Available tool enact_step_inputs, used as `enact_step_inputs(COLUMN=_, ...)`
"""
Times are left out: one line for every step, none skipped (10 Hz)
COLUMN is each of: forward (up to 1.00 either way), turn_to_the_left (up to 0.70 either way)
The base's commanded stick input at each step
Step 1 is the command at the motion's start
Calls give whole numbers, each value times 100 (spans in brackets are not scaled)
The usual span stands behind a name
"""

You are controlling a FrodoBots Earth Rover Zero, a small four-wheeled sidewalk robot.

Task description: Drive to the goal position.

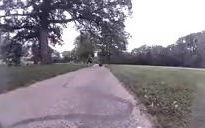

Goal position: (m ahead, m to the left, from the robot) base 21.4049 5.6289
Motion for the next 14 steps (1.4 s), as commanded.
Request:
enact_step_inputs(forward=70, turn_to_the_left=0)
enact_step_inputs(forward=70, turn_to_the_left=0)
enact_step_inputs(forward=70, turn_to_the_left=0)
enact_step_inputs(forward=70, turn_to_the_left=0)
enact_step_inputs(forward=70, turn_to_the_left=-5)
enact_step_inputs(forward=70, turn_to_the_left=-12)
enact_step_inputs(forward=70, turn_to_the_left=-5)
enact_step_inputs(forward=70, turn_to_the_left=0)
enact_step_inputs(forward=70, turn_to_the_left=0)
enact_step_inputs(forward=70, turn_to_the_left=0)
enact_step_inputs(forward=70, turn_to_the_left=0)
enact_step_inputs(forward=70, turn_to_the_left=0)
enact_step_inputs(forward=70, turn_to_the_left=0)
enact_step_inputs(forward=70, turn_to_the_left=0)
